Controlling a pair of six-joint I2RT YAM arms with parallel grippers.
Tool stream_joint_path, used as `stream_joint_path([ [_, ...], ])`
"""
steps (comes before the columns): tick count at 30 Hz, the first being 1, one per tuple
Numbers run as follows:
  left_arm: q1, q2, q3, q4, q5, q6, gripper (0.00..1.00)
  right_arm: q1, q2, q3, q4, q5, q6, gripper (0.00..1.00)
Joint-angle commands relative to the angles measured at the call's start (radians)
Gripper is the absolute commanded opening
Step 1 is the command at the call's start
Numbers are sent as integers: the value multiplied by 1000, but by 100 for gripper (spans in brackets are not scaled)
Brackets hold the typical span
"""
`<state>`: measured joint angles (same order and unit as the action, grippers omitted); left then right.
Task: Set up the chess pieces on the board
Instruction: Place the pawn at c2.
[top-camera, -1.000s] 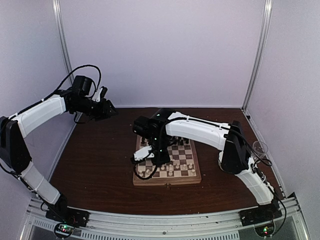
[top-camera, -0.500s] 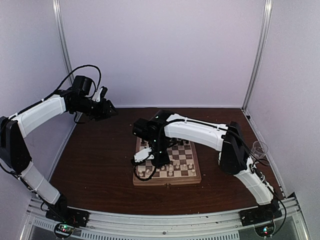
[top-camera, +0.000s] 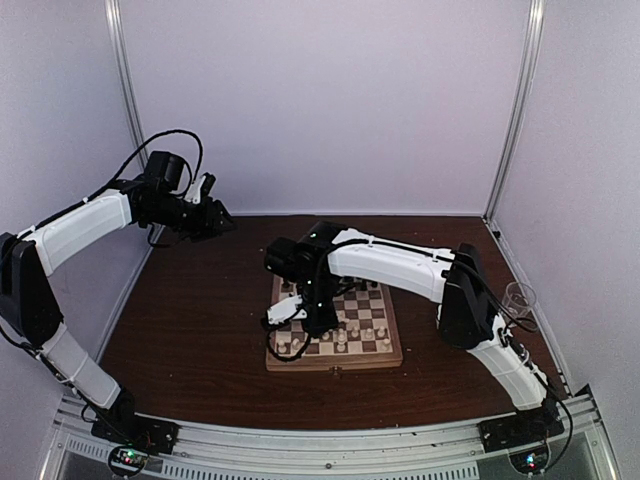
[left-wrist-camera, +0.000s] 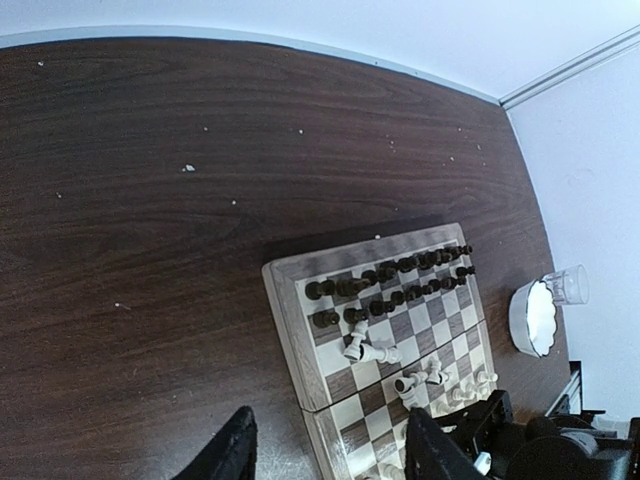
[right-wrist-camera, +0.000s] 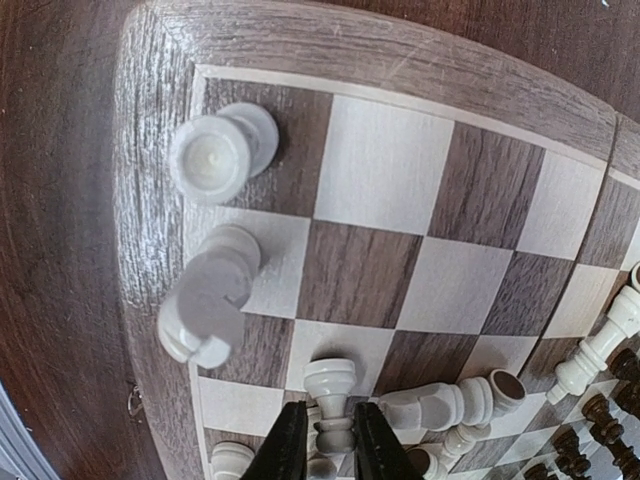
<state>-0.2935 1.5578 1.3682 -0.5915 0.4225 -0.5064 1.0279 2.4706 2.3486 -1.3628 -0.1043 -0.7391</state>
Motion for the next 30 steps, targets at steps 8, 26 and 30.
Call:
stream_joint_path([
  [8,11,-11,-6,50,15,-6,51,9,11,18,11,3,13,25],
  [26,11,-4,-6,50,25,-7,51,9,12,13,65,-28,37,24],
  [30,11,-2,-6,50,27,-7,51,9,13,14,49,-32,32,17],
])
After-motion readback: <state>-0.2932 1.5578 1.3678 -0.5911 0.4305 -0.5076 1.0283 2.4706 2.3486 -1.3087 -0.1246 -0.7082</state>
